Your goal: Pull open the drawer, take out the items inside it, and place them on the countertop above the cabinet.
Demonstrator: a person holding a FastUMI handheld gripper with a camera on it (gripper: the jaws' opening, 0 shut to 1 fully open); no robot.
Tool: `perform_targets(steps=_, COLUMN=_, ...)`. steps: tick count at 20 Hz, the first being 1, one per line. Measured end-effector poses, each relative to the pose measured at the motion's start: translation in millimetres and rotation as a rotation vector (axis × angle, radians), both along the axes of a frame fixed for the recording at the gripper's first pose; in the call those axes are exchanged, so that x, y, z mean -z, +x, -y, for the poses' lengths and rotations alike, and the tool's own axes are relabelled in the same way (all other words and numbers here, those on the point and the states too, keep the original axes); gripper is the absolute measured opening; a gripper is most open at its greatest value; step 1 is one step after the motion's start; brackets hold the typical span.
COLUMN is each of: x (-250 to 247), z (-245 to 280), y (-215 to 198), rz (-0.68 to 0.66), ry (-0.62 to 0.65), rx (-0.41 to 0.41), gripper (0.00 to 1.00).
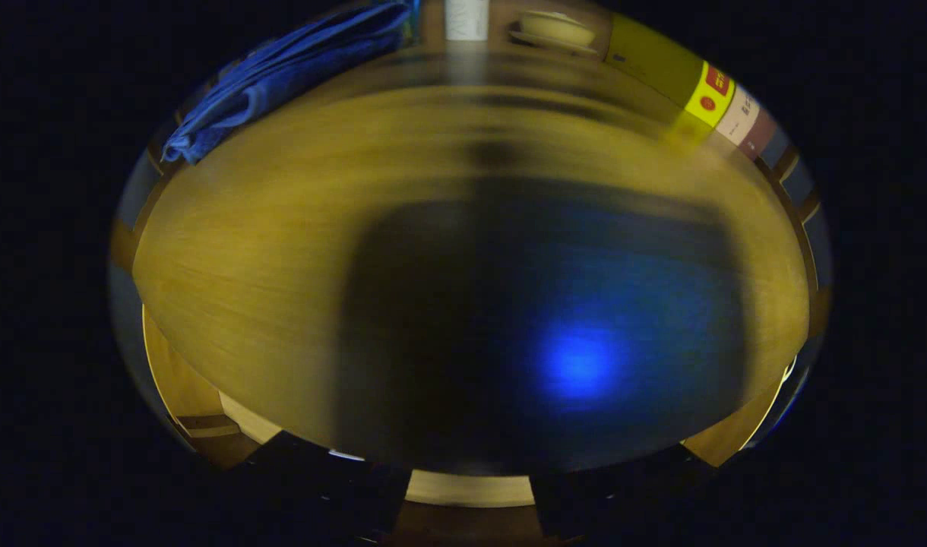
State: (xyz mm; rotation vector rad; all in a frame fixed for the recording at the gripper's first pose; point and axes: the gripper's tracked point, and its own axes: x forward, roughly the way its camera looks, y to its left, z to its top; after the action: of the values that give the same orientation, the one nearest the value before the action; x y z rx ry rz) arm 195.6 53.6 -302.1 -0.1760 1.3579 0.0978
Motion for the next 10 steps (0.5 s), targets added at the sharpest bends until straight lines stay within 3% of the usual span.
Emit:
perform_targets(steps=5, x=-18, z=1, y=40, rz=0.008, ry=0.062, rx=0.029, gripper=0.46)
perform_targets(steps=10, x=-66, z=-10, y=75, rz=-0.028, ry=0.138, rx=-0.013, gripper=0.46)
